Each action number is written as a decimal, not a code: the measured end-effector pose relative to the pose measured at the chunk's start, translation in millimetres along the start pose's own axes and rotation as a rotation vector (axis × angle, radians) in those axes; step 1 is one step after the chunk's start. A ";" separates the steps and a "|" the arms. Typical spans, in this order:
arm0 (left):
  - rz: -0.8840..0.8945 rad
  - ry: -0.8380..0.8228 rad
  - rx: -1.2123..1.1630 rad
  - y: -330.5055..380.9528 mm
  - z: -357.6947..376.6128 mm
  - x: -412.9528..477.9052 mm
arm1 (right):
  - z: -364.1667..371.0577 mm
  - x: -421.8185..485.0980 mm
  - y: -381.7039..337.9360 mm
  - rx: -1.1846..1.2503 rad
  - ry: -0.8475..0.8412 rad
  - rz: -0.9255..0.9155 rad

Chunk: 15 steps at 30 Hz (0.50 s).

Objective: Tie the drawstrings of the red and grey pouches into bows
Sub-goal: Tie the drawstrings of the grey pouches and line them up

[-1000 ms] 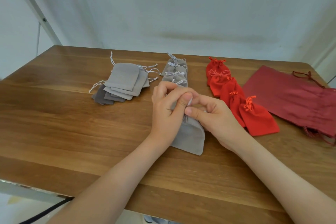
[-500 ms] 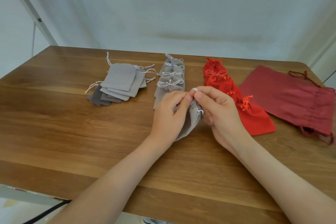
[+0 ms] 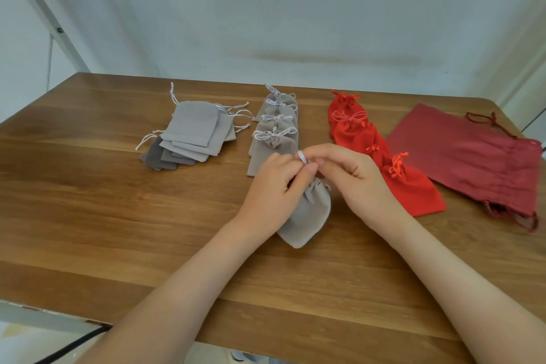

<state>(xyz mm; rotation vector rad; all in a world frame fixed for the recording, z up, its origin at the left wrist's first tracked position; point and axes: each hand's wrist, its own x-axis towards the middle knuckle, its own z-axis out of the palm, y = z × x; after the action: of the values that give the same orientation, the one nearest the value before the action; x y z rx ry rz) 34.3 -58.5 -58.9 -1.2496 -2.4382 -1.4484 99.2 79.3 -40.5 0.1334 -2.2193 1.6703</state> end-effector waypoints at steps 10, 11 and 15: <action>0.046 0.070 0.265 -5.1 5.8 -2.9 | -0.2 4.1 2.7 -0.172 0.059 0.100; 0.057 0.084 0.278 -4.4 5.6 -3.0 | 0.7 4.4 4.2 -0.218 0.038 0.107; 0.069 0.081 0.315 -4.8 7.1 -1.8 | 1.4 5.1 6.6 -0.256 0.027 0.102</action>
<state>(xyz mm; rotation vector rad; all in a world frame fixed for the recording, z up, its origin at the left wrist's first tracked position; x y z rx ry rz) 34.8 -55.5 -67.1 -1.1677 -2.4219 -1.0245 92.3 80.6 -45.1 -0.0678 -2.4318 1.4097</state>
